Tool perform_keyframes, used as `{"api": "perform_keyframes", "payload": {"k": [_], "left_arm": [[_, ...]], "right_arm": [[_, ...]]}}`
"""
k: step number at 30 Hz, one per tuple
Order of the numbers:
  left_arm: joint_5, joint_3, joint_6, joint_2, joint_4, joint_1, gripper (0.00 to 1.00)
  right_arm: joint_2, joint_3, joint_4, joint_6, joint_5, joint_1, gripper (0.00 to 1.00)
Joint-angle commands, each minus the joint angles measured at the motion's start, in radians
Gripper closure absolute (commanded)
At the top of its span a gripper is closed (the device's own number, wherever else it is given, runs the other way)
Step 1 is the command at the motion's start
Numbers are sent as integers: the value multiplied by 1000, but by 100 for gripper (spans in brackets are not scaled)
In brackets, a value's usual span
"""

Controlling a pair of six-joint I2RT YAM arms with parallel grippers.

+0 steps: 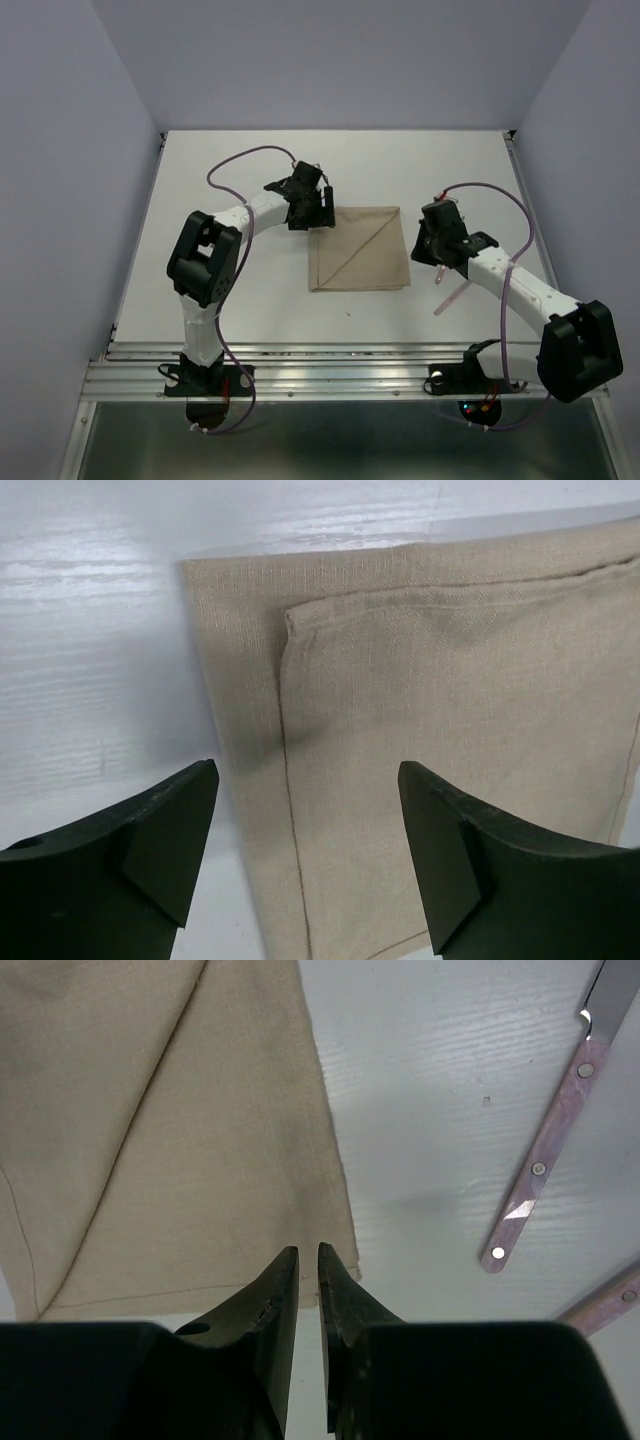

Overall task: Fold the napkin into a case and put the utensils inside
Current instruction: Smooth out the upper triangle-folded napkin at the center of the board.

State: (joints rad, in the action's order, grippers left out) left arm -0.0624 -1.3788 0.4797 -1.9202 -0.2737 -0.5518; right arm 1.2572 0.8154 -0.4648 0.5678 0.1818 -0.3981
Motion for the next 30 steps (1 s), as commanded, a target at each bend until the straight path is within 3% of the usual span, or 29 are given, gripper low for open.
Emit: {"api": "perform_keyframes", "payload": {"k": [1, 16, 24, 30], "left_arm": [[24, -112, -42, -42, -25, 16, 15], [131, -152, -36, -172, -47, 29, 42], [125, 29, 54, -40, 56, 29, 55], [84, 164, 115, 49, 142, 26, 57]], "right_arm": [[-44, -30, 2, 32, -25, 7, 81], [-62, -44, -12, 44, -41, -2, 81], [2, -6, 0, 32, -50, -21, 81], [67, 34, 15, 37, -42, -97, 81]]}}
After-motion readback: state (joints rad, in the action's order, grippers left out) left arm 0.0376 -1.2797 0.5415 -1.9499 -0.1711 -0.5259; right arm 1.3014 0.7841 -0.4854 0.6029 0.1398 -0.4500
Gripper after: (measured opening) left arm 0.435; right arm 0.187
